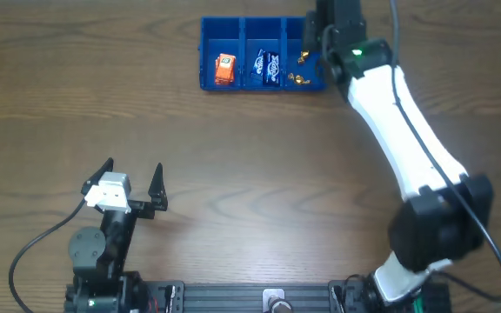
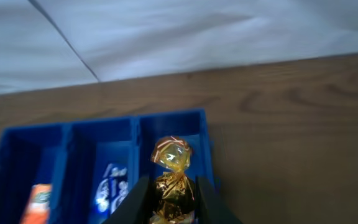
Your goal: Sort Candies Into Trays
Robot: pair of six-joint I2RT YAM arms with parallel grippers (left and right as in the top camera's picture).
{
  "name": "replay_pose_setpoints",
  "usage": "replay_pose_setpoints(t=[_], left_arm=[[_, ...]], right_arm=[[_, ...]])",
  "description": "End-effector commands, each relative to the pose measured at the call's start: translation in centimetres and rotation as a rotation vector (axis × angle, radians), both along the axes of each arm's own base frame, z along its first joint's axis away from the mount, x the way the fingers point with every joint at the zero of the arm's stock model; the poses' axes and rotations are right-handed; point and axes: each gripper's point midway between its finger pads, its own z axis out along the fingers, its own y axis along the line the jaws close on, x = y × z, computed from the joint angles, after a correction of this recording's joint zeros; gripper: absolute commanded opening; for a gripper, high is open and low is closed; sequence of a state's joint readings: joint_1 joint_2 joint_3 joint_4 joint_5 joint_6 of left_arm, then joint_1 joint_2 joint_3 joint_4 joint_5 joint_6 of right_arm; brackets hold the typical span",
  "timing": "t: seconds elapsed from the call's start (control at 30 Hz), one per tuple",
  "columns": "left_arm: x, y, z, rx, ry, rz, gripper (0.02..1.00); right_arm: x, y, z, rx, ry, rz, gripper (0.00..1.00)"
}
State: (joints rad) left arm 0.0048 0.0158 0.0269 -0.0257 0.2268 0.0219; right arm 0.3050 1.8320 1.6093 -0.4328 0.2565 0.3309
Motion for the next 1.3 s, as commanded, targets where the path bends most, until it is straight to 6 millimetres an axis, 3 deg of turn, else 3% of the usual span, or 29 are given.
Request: replay_pose_setpoints(t=[0.03,0.07,0.2,0.37,0.47,0.53,0.67,0.73,0.83,0.97,1.1,1.17,1.3], left_arm=[[-0.1,-0.2,-1.7,-0.012,0.048,-0.011,0.998],[-0.1,-0.2,-1.7,-0.012,0.048,-0.011,0.998],[-0.1,-0.2,-1.7,-0.012,0.048,-0.011,0.998],[-0.1,-0.2,-1.7,-0.012,0.048,-0.011,0.996],[-0.1,-0.2,-1.7,-0.012,0.048,-0.011,0.998],[-0.1,-0.2,-1.7,-0.012,0.048,-0.011,0.998],[-0.1,-0.2,-1.7,-0.012,0.048,-0.011,0.998],[-0.1,-0.2,-1.7,-0.012,0.048,-0.011,0.998],[-0.1,-0.2,-1.7,-0.012,0.048,-0.011,0.998],[-0.1,-0.2,-1.7,-0.012,0.048,-0.011,0.998],[-0.1,-0.2,-1.7,-0.012,0.048,-0.011,0.998],[-0.1,-0.2,-1.7,-0.012,0.048,-0.011,0.996],[-0.1,-0.2,-1.7,-0.012,0.048,-0.011,0.996]], right_arm=[[1.8,0.3,-5.4,-0.082,0.061,0.034,0.169],[2.0,0.4,-6.8,-0.087,0.081,0.034,0.169],[2.1,0.6,-9.3,-0.094,0.129,0.039,0.169],[2.0,0.7,-9.9,-0.091,0.144,0.048,0.222],[2.0,0.9,-9.9,-0.091,0.144,0.051,0.358],[1.8,1.3,-9.9,-0.088,0.148,0.062,0.546],[1.7,2.1,-8.8,-0.086,0.124,0.078,0.761],[1.7,2.2,-7.2,-0.076,0.092,0.08,0.816],[1.2,2.0,-2.9,-0.055,0.014,0.075,0.877],[-0.9,-0.9,4.4,-0.079,-0.091,0.068,1.0],[-5.1,-6.4,10.6,-0.124,-0.187,-0.01,1.0],[-8.4,-9.3,12.9,-0.147,-0.253,-0.054,0.998],[-14.9,-12.4,14.0,-0.164,-0.366,-0.104,0.998]])
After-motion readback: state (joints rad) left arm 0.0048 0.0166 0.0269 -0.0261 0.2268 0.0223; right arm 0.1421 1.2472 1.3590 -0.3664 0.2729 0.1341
